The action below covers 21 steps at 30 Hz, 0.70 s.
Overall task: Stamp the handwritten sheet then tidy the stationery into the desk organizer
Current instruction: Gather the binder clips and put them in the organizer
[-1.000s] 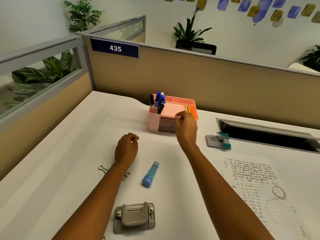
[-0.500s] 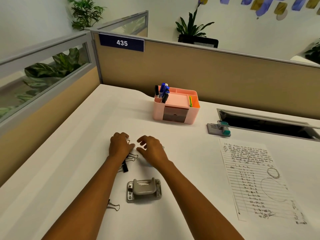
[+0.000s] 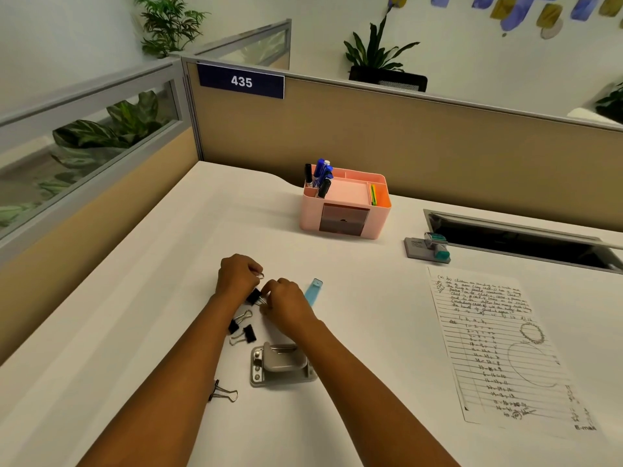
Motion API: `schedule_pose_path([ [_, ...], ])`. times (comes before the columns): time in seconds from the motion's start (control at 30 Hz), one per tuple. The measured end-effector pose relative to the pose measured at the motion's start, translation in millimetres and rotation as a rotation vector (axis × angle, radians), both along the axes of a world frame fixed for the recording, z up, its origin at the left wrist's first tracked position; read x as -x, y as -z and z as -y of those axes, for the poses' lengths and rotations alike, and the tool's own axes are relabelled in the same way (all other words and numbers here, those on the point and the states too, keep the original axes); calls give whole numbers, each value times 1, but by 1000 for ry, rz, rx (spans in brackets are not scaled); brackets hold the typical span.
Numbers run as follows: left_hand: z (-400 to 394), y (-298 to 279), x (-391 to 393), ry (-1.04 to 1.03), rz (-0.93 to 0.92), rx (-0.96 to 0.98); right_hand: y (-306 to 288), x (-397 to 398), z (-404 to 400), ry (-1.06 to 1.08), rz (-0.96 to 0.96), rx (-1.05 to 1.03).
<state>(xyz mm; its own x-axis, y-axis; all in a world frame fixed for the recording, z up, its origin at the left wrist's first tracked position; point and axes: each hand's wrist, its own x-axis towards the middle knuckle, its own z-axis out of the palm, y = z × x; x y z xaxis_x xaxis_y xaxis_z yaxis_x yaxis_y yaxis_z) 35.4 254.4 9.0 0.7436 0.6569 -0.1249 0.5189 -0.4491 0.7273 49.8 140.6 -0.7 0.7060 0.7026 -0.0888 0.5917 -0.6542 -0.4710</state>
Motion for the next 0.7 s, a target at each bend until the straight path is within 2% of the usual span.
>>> schedule_pose_path([
  [0.17,-4,2,-2,31,-31,-11,-1,-2,-3,71,-58,25],
  [0.37,-5,-4,-7,136,-164,-109,-4,-7,-2,149,-106,15],
  [0.53,-2,-8,-12,226,-347,-269,-16,-16,8,243,-155,-135],
  [0.7,-2,-7,-14,347,-485,-343,-26,-22,12,344,-223,-308],
])
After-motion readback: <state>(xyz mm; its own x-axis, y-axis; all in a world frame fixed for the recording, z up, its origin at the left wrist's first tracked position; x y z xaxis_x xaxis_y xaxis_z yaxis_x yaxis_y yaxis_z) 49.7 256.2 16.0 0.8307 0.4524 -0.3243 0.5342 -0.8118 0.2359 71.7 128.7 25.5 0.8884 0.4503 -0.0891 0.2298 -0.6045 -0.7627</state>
